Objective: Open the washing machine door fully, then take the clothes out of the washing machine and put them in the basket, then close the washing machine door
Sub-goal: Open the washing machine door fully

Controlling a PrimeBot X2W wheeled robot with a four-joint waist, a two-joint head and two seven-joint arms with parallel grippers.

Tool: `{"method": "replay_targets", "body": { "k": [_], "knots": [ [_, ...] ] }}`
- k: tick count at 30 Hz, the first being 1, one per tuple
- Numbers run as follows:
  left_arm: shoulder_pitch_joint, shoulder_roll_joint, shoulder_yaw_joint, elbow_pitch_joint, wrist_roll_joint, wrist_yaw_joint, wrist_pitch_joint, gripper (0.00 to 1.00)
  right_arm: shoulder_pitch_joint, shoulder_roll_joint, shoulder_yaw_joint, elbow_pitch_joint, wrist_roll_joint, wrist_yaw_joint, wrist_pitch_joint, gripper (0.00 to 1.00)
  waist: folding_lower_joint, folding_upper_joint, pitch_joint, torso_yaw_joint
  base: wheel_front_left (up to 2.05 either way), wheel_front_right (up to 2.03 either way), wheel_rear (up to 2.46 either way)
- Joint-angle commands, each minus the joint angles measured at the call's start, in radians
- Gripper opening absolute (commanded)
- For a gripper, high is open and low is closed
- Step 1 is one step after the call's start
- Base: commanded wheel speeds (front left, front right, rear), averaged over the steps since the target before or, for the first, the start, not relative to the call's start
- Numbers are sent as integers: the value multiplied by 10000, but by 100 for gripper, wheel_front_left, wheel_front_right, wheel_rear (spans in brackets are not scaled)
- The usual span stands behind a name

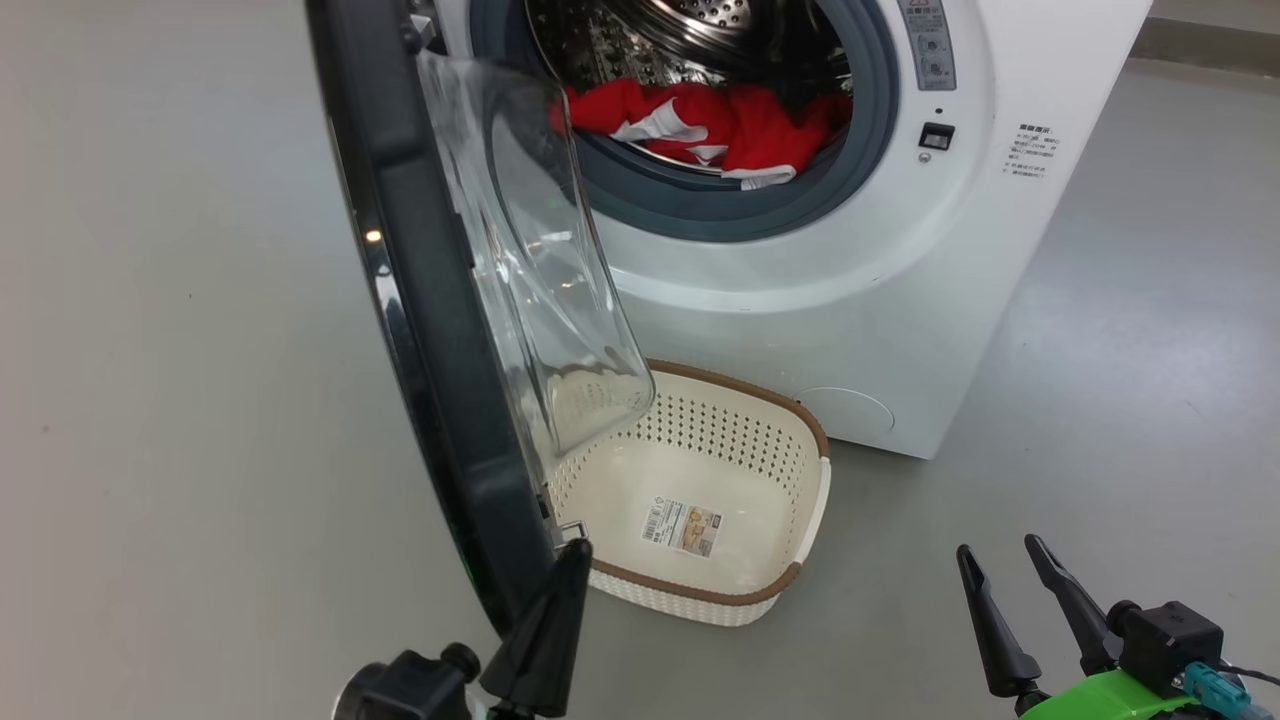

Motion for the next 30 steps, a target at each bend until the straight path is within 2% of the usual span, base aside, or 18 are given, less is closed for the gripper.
{"method": "replay_targets", "body": {
  "k": [1, 20, 30],
  "knots": [
    [-371, 20, 459, -28, -175, 78, -48, 0, -353, -136, 139, -254, 78, 67, -66, 100, 0, 0, 32, -31, 0, 0, 0],
    [-292, 20, 2033, 532, -240, 234, -48, 0, -314, -91, 68, -330, 73, 67, -66, 100, 0, 0, -9, 40, 0, 0, 0],
    [-251, 20, 3519, 658, 77, 434, -48, 0, -342, -55, 134, -373, 72, 67, -66, 100, 0, 0, 98, 115, 0, 0, 0]
  ]
}}
